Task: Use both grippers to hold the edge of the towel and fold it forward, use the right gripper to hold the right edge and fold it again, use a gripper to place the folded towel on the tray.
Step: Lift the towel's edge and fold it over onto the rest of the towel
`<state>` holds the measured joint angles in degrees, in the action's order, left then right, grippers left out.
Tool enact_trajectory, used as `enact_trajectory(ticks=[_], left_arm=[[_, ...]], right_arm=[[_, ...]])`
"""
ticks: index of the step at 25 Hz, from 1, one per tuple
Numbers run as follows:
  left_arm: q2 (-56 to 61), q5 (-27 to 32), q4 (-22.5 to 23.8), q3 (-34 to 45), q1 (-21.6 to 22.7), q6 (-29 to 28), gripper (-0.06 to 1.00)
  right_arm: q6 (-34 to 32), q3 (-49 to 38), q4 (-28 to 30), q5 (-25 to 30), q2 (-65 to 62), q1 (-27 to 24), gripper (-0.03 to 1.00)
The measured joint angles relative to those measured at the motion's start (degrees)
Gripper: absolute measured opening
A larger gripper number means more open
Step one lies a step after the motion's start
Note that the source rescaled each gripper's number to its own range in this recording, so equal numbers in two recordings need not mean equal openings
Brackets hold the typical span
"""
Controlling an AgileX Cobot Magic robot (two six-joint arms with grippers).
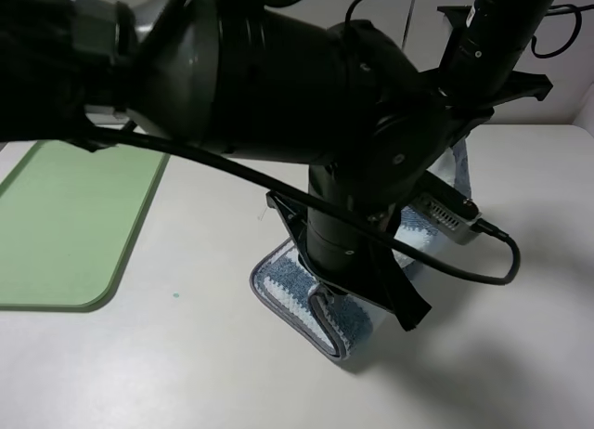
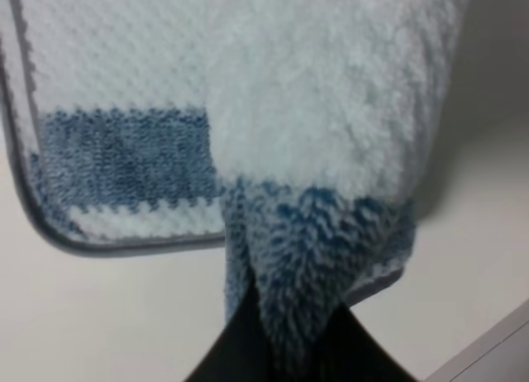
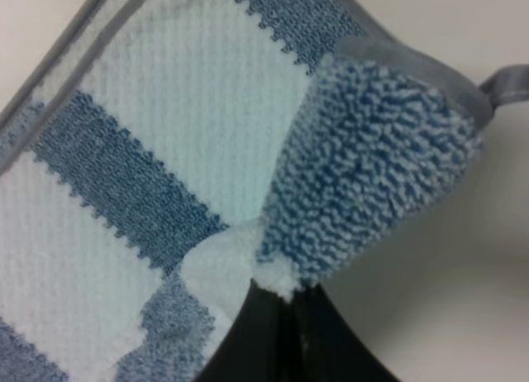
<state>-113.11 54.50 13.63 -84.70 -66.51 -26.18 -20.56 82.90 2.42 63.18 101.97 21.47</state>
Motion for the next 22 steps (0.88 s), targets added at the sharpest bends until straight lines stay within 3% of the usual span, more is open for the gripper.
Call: enact_trajectory(ticks=[22], left_arm=[[0.0, -0.1, 2.3, 1.9, 5.3, 0.0, 0.0]], right_arm=[[0.0, 0.5, -2.4, -3.6, 4.4, 0.0, 0.0]])
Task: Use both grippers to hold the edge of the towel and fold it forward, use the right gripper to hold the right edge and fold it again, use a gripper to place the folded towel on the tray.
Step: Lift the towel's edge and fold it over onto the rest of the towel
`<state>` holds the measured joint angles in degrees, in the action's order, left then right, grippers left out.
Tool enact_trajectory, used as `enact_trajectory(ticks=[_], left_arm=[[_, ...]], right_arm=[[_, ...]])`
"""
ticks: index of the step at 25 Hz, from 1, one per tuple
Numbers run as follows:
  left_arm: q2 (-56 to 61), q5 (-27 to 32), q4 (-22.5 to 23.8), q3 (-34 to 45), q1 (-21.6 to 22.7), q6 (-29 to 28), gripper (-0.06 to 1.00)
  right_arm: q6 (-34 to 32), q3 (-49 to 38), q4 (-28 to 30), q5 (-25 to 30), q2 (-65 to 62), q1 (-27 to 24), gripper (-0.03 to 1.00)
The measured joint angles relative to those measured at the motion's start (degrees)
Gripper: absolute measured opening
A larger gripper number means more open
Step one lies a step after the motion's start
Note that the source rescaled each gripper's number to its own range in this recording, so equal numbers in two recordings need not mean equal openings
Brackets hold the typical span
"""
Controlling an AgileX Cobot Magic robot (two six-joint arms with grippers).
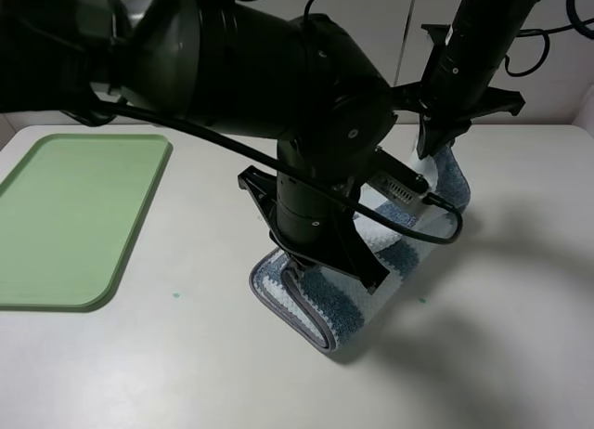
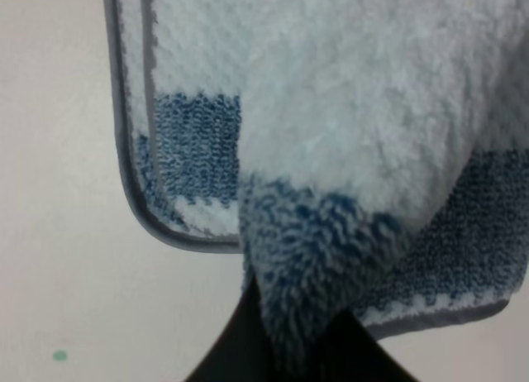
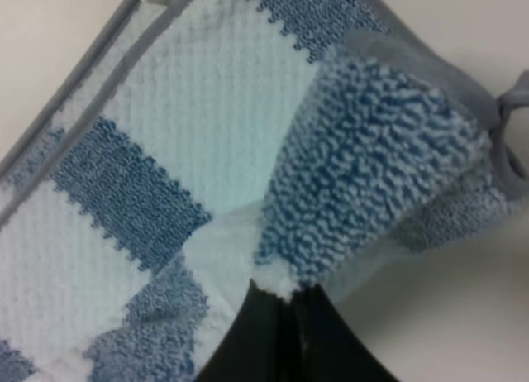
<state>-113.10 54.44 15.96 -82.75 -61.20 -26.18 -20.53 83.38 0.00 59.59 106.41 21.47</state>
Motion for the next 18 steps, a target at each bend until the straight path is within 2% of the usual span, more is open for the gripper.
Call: enact_trajectory(ticks=[13, 15, 16, 17, 18], left_arm=[[0.0, 0.0, 0.2, 0.4, 0.0, -0.2, 0.0], [0.0, 0.3, 0.2, 0.4, 0.0, -0.7, 0.03], [0.0, 0.5, 0.2, 0.4, 0.0, -0.9, 0.07], [0.0, 0.8, 0.2, 0.4, 0.0, -1.0, 0.15], [0.0, 1.5, 0.2, 0.4, 0.0, -1.1, 0.26]], right_arm=[[0.0, 0.0, -0.5, -1.0, 0.3, 0.0, 0.02], [0.0, 0.0, -0.8, -1.1, 0.3, 0.0, 0.17], [0.1, 0.0, -1.1, -1.1, 0.3, 0.0, 0.34], [0.5, 0.0, -1.7, -1.1, 0.3, 0.0, 0.58], [1.0, 0.0, -2.4, -1.0, 0.3, 0.0, 0.73]])
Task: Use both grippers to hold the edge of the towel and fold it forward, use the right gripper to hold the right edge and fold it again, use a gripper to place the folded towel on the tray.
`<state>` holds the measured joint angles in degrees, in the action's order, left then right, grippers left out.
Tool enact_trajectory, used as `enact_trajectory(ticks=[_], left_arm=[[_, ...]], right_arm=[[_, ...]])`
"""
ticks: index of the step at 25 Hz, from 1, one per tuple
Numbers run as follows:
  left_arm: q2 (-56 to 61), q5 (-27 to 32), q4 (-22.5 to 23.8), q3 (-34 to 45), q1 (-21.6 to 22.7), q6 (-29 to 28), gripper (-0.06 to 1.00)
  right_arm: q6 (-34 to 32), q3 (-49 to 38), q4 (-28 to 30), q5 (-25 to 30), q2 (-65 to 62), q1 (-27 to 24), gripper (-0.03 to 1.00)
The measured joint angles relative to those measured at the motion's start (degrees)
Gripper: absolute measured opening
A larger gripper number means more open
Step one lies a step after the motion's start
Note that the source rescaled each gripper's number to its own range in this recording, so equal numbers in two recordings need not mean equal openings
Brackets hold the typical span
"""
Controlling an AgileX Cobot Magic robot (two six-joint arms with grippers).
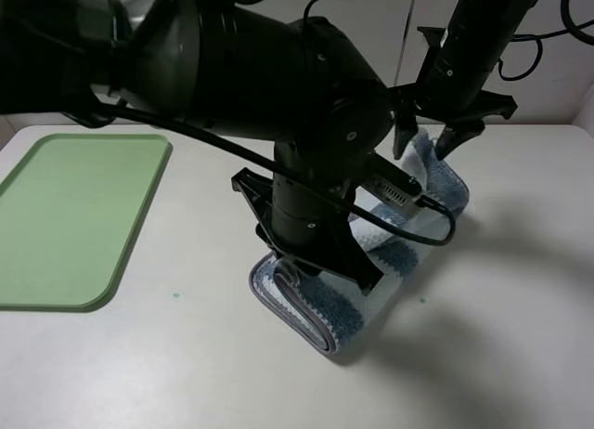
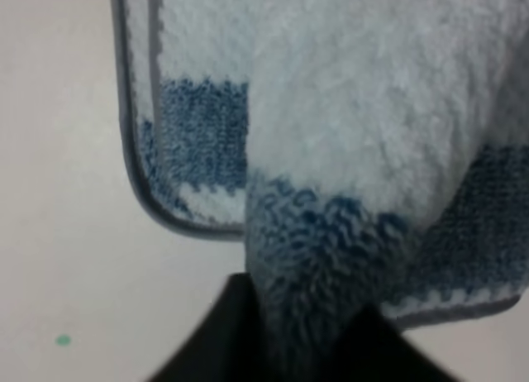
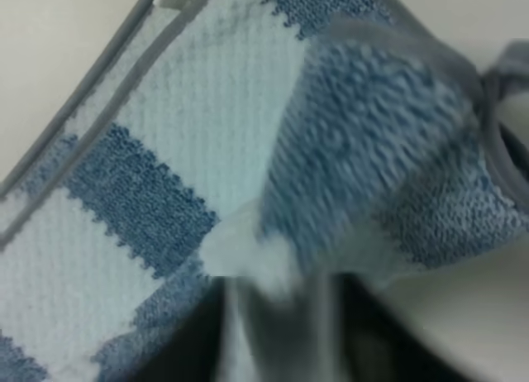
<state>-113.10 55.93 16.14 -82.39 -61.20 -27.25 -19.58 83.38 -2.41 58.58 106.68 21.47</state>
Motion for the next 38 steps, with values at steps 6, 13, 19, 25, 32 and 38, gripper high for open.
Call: enact_trajectory(ticks=[6, 13, 19, 25, 32, 38], left_arm=[[0.0, 1.4, 0.0, 0.0, 0.0, -0.9, 0.93], [0.1, 1.3, 0.0, 0.0, 0.0, -0.4, 1.0], [5.0, 0.2, 0.5, 0.0, 0.0, -0.4, 1.0], [14.5, 2.7, 4.6, 0.0, 0.0, -3.0, 1.0], [32.0, 3.8, 12.3, 7.8, 0.0, -9.8, 1.0], [51.8, 4.0, 16.7, 21.3, 0.0, -13.4, 1.0]], right_arm=[[1.3, 0.0, -2.6, 0.5, 0.0, 0.0, 0.99], [1.4, 0.0, -2.6, 0.5, 0.0, 0.0, 1.0], [1.5, 1.4, -0.6, 1.1, -1.6, 0.0, 1.0], [4.8, 4.8, 0.4, 4.3, -3.8, 0.0, 1.0], [10.0, 5.0, 1.6, 7.7, -7.2, 0.0, 1.0], [14.9, 5.0, 1.9, 8.7, -11.0, 0.0, 1.0]])
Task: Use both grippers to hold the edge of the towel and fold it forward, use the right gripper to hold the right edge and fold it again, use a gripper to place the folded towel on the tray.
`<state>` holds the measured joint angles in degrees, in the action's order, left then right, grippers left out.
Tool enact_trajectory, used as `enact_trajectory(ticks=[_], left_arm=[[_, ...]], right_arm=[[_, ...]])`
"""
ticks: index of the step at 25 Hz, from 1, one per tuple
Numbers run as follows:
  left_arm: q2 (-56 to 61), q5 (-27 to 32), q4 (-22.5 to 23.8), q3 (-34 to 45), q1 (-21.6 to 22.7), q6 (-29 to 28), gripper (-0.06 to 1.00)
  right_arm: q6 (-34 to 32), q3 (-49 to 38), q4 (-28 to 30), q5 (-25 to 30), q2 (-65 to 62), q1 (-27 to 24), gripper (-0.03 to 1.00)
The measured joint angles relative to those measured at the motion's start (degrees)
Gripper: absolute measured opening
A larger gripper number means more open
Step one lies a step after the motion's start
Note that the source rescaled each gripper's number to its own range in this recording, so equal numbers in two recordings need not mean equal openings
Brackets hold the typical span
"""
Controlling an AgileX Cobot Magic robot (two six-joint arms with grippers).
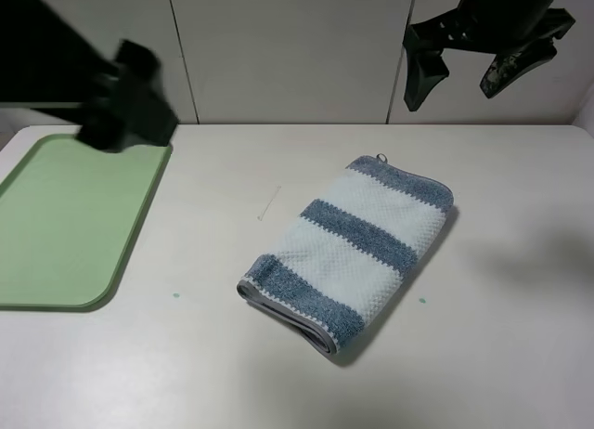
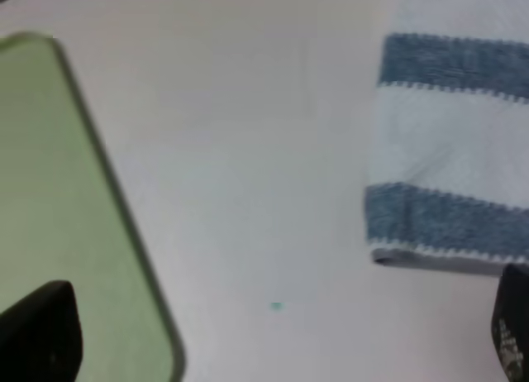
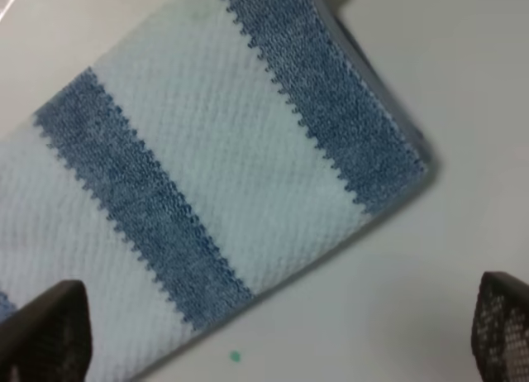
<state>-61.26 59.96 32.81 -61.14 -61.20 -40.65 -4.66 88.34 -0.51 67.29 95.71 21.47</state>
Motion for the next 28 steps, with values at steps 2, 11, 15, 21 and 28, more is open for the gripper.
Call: enact_trajectory(ticks=[2, 11, 15, 21, 28], left_arm=[[7.3, -0.1, 0.2, 3.9, 0.0, 0.4, 1.0], [36.7, -3.3, -12.9, 17.9, 0.0, 21.0, 1.0], [45.5, -3.2, -19.9, 23.6, 0.0, 26.0, 1.0], [53.6, -2.0, -25.0, 31.1, 0.0, 30.9, 0.99], [56.3, 1.0, -26.7, 32.0, 0.0, 33.5, 0.88]], right_arm=[[1.1, 0.0, 0.0, 0.1, -1.0, 0.0, 1.0], [3.2, 0.1, 0.0, -0.4, -1.8, 0.0, 1.0], [3.2, 0.1, 0.1, -1.1, -1.8, 0.0, 1.0], [3.1, 0.1, 0.1, -1.3, -1.8, 0.0, 1.0], [2.5, 0.1, 0.0, -1.3, -1.8, 0.0, 1.0]])
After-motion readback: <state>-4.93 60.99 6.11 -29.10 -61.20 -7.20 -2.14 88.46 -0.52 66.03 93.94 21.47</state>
